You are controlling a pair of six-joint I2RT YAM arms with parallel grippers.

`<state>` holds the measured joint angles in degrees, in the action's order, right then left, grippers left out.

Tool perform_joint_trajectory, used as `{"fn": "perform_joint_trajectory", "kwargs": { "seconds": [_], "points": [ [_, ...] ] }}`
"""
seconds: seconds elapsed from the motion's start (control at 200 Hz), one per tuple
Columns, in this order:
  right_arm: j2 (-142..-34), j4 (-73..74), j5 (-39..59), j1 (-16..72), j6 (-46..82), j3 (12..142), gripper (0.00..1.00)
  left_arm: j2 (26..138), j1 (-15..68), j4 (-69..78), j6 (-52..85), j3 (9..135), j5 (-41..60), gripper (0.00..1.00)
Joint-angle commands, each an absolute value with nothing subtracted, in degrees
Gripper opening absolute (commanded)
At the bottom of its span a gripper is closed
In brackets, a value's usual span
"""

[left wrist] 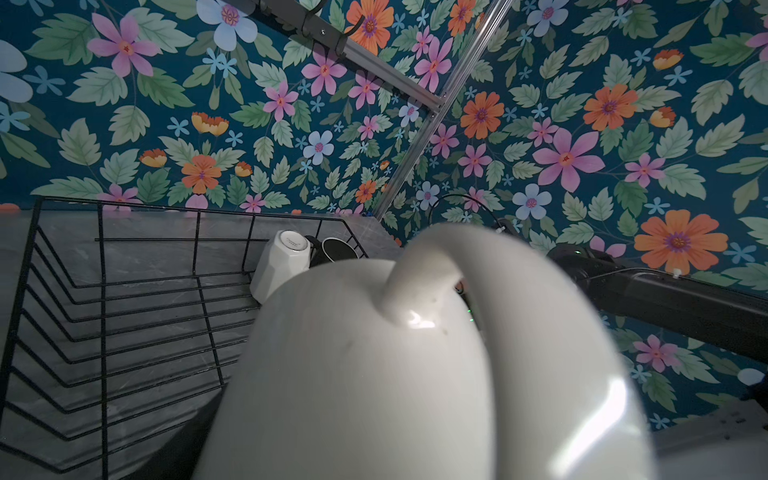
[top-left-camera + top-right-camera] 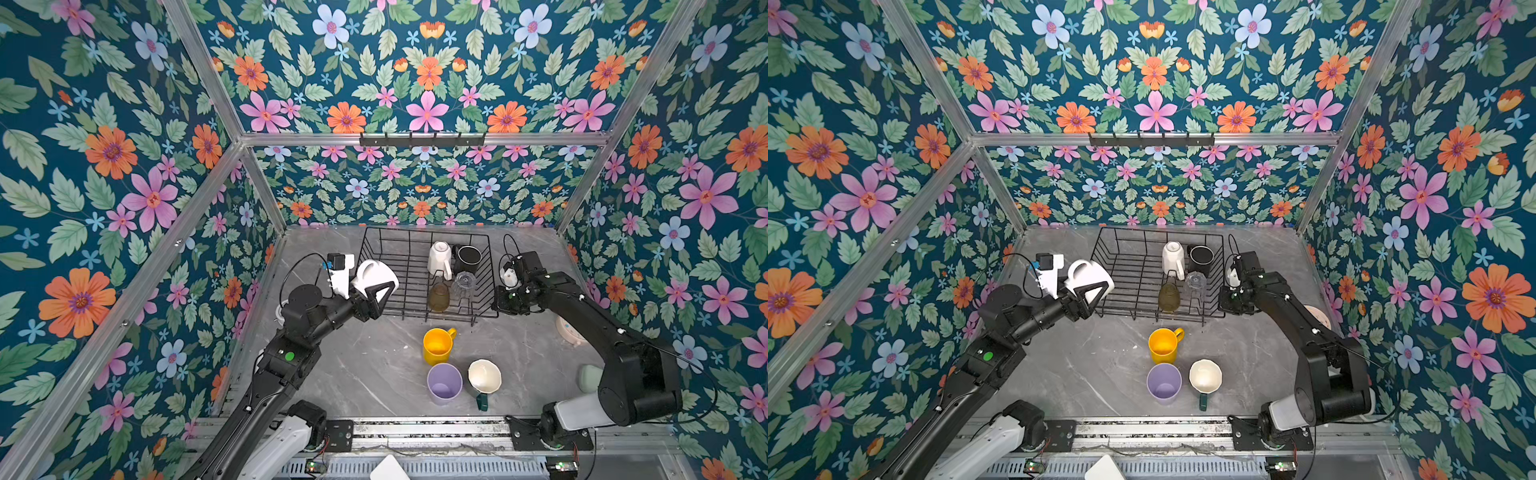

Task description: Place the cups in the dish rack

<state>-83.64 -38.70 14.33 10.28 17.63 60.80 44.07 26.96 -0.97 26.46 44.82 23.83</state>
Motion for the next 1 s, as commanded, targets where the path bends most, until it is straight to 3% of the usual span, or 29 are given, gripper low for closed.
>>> {"fn": "perform_joint_trajectory", "kwargs": {
  "seconds": [0.0,0.995],
  "points": [
    [-83.4,-39.9,11.6,10.5,16.5,60.7,0.00,44.9,26.9,-0.1,25.5,46.2,21.8,0.00],
    [-81.4,-44.0,6.2,13.7,14.3,60.2,0.00,66.8,26.9,-16.4,22.5,61.3,14.9,0.00]
  ]
}}
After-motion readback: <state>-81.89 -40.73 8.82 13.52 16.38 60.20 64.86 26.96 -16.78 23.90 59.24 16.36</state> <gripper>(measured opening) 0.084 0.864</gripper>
